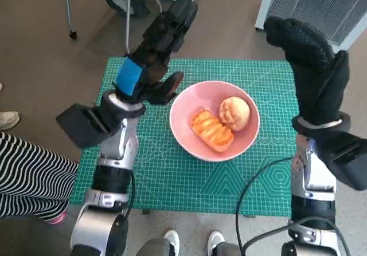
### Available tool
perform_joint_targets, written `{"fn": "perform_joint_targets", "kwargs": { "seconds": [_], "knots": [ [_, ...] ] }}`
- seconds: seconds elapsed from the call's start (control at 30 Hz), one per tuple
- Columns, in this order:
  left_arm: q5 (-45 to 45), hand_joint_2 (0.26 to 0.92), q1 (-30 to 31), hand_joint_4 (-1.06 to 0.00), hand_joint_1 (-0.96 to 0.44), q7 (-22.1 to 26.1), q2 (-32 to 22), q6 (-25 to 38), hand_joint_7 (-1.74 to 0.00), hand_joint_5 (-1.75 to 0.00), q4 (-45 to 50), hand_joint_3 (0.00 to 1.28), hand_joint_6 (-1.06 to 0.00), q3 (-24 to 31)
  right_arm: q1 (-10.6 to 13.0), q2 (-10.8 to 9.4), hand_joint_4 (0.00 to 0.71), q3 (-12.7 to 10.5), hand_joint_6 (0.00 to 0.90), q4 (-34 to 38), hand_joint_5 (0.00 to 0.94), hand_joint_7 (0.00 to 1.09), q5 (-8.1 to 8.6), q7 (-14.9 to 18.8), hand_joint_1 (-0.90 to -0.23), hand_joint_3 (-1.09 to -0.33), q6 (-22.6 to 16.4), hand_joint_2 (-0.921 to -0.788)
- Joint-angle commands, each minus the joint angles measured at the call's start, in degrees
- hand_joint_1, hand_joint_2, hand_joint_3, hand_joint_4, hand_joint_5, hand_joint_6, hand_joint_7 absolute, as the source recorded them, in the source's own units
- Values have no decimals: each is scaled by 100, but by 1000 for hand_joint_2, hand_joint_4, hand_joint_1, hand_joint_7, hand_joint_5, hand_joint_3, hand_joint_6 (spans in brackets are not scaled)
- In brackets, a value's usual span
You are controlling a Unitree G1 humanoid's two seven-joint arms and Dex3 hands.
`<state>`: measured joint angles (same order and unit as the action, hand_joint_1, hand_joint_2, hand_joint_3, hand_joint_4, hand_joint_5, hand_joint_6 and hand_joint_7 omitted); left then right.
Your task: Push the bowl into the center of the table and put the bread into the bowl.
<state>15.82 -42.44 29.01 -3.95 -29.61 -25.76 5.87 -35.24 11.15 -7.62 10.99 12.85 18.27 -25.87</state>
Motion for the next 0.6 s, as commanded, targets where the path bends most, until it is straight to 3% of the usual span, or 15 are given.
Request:
{"fn": "perform_joint_targets", "kwargs": {
  "seconds": [0.03, 0.27, 0.6],
  "knots": [
    [53, 921, 149, -55, -757, -44, -4, 140, -312, -58, 250, 579, -13, -27, 19, -50, 155, 78, 54, -28, 1, 434, -162, -109, -695, -692, 52, -921],
    [-78, 921, 242, -47, -773, -140, -57, 26, -306, -67, 301, 559, 0, -17, 48, -69, 158, 124, 48, -39, 2, 432, -284, -200, -699, -695, 16, -921],
    [-114, 921, 335, -15, -776, -236, -29, -301, -256, -56, 89, 536, 1, 37, 149, -85, 159, 159, 47, -3, 2, 430, -305, -233, -715, -702, -56, -921]
  ]
}}
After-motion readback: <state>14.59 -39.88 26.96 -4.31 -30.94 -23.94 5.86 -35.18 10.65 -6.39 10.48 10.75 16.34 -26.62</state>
